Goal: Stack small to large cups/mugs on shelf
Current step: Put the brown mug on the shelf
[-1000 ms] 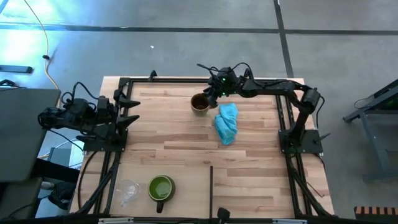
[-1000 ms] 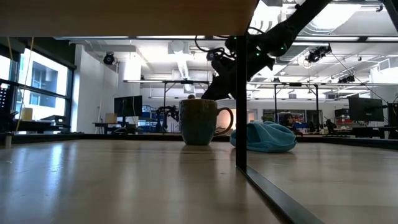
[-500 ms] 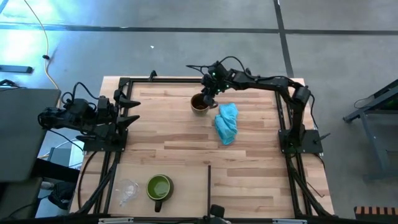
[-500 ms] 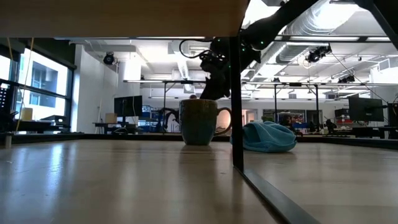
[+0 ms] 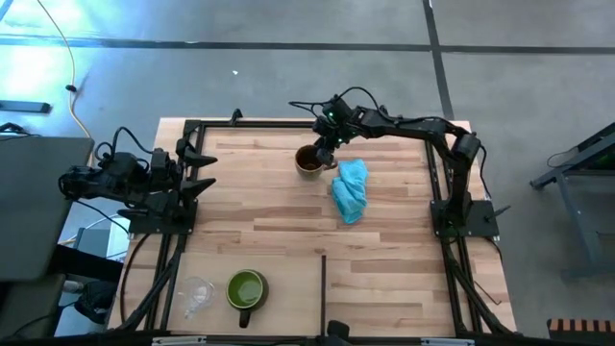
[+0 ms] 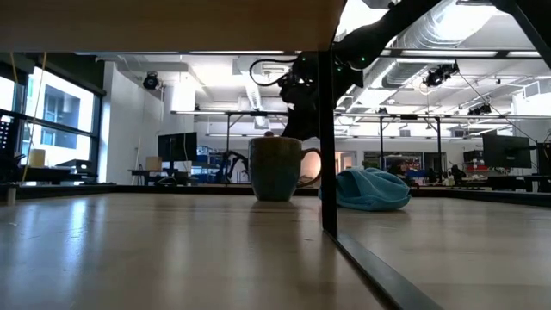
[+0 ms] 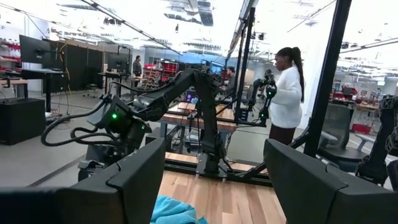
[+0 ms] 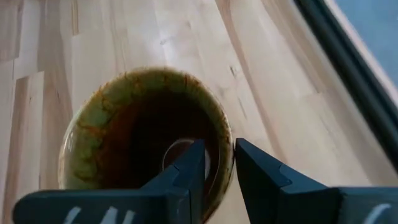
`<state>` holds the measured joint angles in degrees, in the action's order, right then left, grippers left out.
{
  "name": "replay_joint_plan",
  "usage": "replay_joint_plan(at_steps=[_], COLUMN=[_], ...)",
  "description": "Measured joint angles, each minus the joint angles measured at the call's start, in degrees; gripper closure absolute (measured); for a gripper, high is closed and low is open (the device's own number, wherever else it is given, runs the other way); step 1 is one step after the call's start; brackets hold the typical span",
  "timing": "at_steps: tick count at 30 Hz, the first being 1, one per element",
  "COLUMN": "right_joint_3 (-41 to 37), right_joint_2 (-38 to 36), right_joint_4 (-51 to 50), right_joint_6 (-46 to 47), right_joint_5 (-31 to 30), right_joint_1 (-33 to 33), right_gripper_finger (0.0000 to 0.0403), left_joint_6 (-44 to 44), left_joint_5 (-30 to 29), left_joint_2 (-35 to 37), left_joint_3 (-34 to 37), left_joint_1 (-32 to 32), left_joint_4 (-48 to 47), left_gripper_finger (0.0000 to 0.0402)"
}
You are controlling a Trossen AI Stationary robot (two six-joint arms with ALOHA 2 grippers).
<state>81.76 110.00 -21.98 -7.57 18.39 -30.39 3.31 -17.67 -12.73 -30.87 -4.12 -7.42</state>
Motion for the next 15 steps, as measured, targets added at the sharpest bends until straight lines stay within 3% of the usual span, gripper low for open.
replay_joint_plan(at_steps=[10, 15], right_joint_3=[0.00, 0.00], right_joint_2=[-0.02, -0.02], right_joint_4=[-3.03, -3.11], right_joint_6=[2.88, 4.39], right_joint_5=[0.57, 0.51], right_joint_1=[0.02, 0.02], right_gripper_finger=[0.0324, 0.0353], left_joint_6=[0.00, 0.17], left_joint_5=[0.00, 0.00], left_joint_2=[0.00, 0.00], left_joint_3=[0.00, 0.00], left_joint_1=[0.00, 0.00], left_joint_4=[0.04, 0.07], left_gripper_finger=[0.0140, 0.0140])
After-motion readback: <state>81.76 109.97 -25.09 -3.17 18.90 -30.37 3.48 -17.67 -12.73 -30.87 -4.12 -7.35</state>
